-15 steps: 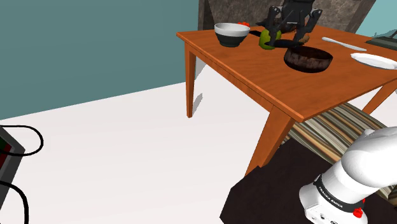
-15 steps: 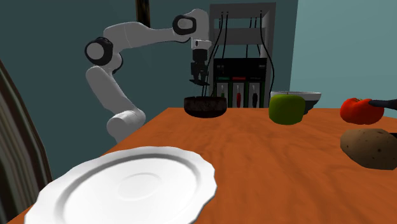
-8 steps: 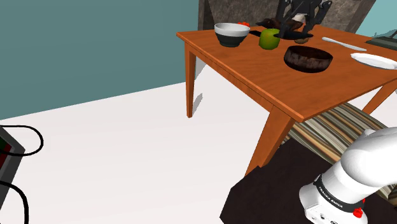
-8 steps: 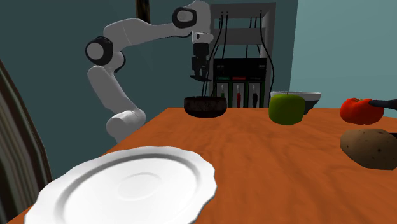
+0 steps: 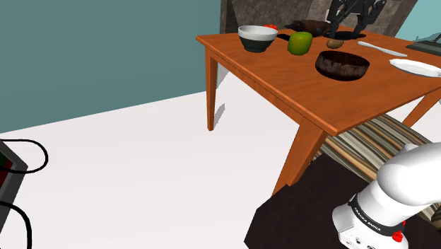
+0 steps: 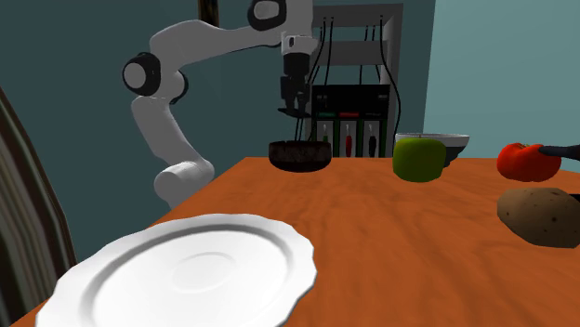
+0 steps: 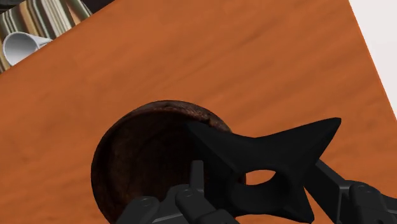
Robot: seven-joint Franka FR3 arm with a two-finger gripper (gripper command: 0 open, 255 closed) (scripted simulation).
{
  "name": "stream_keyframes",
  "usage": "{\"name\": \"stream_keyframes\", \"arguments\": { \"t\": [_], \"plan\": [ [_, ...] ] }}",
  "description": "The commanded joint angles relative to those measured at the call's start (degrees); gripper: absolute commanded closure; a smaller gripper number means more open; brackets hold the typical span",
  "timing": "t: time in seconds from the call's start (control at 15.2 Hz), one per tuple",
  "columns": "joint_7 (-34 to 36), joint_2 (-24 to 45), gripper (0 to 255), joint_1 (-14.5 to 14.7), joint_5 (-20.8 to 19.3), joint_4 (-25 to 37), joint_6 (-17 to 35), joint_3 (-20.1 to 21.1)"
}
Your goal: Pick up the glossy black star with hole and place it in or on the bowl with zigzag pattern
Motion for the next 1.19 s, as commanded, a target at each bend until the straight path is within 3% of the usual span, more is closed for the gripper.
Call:
{"name": "stream_keyframes", "arguments": {
  "t": [0.0, 0.26, 1.12],
  "plan": [
    [-3.13, 0.87, 255, -0.77, -1.06, 0.45, 0.47, -2.30],
    [-9.41, 4.16, 255, -2.32, -2.79, 3.48, 0.93, -6.98],
    [-8.96, 0.25, 255, -2.59, -3.27, -10.35, 10.86, -7.08]
  ]
}}
